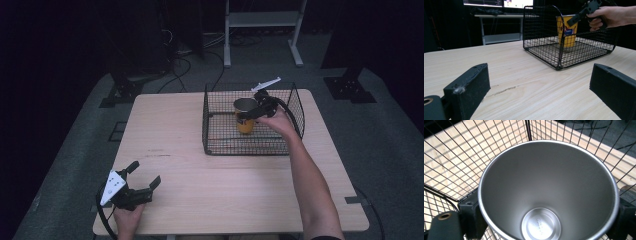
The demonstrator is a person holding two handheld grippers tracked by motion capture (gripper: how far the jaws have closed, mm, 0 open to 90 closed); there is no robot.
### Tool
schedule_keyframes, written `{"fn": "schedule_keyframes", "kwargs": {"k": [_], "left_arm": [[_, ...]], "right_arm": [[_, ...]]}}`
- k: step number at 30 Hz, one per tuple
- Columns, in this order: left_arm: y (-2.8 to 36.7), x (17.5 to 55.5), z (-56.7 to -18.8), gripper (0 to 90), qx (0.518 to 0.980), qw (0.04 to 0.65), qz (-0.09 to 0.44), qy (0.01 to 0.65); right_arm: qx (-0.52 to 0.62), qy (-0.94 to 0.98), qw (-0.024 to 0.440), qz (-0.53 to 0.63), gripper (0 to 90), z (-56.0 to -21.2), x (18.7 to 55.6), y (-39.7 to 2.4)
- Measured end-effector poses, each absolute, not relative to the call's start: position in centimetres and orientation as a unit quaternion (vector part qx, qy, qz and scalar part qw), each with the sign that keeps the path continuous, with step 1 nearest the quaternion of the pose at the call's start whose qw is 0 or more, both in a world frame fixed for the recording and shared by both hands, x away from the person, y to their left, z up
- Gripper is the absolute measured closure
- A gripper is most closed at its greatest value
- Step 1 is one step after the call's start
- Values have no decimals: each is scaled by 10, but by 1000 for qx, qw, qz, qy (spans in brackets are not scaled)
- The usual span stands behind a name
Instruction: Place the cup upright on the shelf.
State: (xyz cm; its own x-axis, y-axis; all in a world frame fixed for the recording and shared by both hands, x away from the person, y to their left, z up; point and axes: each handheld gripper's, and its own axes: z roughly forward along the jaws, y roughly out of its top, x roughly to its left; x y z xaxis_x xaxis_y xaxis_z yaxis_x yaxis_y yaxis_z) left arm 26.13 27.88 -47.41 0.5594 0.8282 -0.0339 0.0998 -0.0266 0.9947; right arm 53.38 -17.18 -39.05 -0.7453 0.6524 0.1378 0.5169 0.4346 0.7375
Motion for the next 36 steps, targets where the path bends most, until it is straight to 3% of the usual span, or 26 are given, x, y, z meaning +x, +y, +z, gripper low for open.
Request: {"fn": "schedule_keyframes", "kwargs": {"k": [30,36], "left_arm": [[279,261,-474,23,650,597,304,358],[278,262,-474,23,651,597,304,358]], "right_arm": [[333,862,113,364,88,-400,535,-161],[334,857,120,373,22,-396,533,-161]]}}
